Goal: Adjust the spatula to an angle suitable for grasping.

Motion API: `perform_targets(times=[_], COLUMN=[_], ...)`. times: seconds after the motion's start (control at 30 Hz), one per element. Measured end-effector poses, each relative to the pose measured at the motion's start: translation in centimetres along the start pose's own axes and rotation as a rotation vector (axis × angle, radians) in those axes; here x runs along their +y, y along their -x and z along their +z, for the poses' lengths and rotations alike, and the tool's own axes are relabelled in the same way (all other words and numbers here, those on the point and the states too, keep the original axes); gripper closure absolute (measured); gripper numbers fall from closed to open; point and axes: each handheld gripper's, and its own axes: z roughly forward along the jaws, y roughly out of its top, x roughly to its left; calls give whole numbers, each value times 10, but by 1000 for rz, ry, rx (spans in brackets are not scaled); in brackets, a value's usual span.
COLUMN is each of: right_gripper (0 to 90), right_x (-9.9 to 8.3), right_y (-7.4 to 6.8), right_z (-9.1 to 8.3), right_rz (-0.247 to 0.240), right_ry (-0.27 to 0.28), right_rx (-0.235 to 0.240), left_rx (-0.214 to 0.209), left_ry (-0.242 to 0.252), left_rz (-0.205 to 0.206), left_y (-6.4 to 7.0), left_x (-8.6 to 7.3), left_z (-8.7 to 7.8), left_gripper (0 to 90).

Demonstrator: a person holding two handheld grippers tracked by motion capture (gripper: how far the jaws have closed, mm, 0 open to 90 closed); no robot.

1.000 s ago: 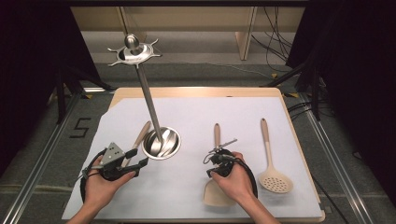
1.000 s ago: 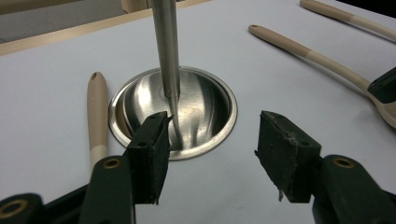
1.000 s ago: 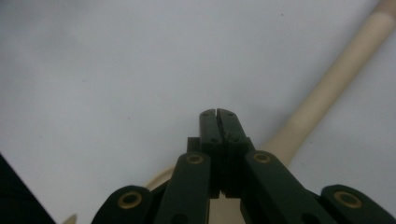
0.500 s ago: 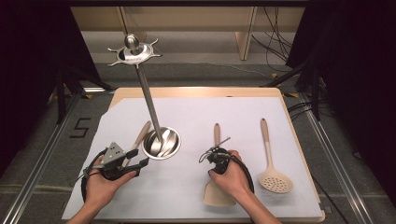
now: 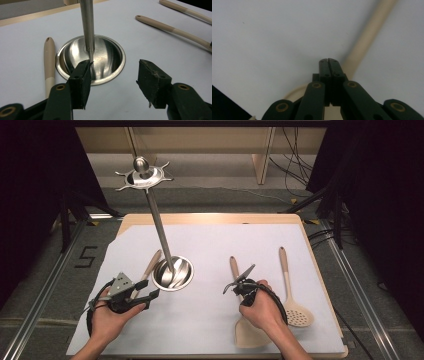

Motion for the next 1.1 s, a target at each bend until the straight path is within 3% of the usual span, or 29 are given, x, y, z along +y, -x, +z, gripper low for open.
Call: perform_targets(times=[0.07,0.1,0.17,0.2,0.3,0.43,0.47,0.53,0.73,0.77,0.8,0.87,0.9,0.97,1.0,1.07,1.1], right_gripper=[894,870,818,780,739,725,718,703,694,695,701,714,720,741,744,752,761], right_x=[0,0,3,8,12,20,22,25,37,40,43,45,46,50,51,53,54], right_y=[2,6,12,19,24,31,29,31,34,35,34,35,37,34,34,34,33], right_z=[-3,-7,-9,-8,-5,0,0,4,11,13,16,18,21,19,19,19,18], right_rz=[13,21,87,144,178,184,224,187,208,209,247,243,203,244,227,239,294], right_ry=[20,60,102,141,163,141,132,116,68,66,23,30,20,-23,-27,-40,-60], right_rx=[3,8,-11,-33,-10,13,41,27,-2,11,17,21,12,31,18,5,29], left_rx=[2,0,-1,4,-3,1,1,4,8,5,1,-4,-5,-9,-5,-10,-13], left_ry=[1,2,1,-1,10,9,9,12,15,12,11,10,10,9,7,11,11], left_rz=[-4,-1,12,12,-1,5,3,9,9,7,15,15,15,5,6,9,7], left_y=[0,0,0,1,1,-1,-1,0,0,1,0,1,1,2,3,3,4], left_x=[0,0,1,1,1,2,2,2,3,2,2,2,2,3,3,4,4], left_z=[0,0,0,0,-1,-1,-1,-2,-1,-1,-1,0,0,-1,-1,-1,-1], left_gripper=[433,433,433,433,433,434,434,434,429,429,429,429,430,436,438,438,438])
